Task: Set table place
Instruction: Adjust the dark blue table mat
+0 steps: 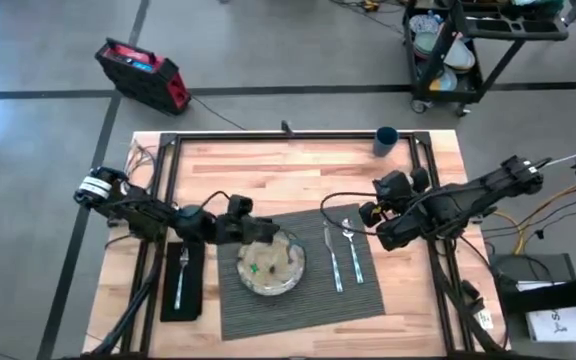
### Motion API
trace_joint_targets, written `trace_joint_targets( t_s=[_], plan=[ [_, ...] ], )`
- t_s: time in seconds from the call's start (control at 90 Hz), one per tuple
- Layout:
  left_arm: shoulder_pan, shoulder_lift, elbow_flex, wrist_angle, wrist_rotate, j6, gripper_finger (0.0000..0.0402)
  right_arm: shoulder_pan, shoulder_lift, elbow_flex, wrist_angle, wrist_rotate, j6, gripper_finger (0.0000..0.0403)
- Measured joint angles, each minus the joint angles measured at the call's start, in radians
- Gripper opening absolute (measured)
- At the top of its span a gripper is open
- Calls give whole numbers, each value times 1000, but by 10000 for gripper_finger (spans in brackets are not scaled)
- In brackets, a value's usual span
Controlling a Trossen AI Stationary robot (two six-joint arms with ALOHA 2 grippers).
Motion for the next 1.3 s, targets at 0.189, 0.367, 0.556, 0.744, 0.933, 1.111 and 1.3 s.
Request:
trace_joint_targets(
  t_s=[0.189,0.367,0.556,0.744,0.933,1.111,1.3],
  plan=[
    [4,5,57,8,-152,3,46,0,-5,0,3,-2,-7,2],
    [17,5,114,25,-202,27,95,-2,-10,0,4,3,-11,2],
    [34,5,141,23,-168,45,148,-2,-10,0,5,4,-11,2],
    [35,3,134,-41,-124,129,176,-2,-10,0,5,5,-51,2],
    [46,-9,222,-260,40,164,30,-2,-10,0,7,2,-60,2],
    [61,-9,310,-304,49,250,17,-2,-10,4,7,-15,-63,2],
    [69,-10,345,-395,44,246,23,-2,-11,4,7,-15,-88,2]
  ],
)
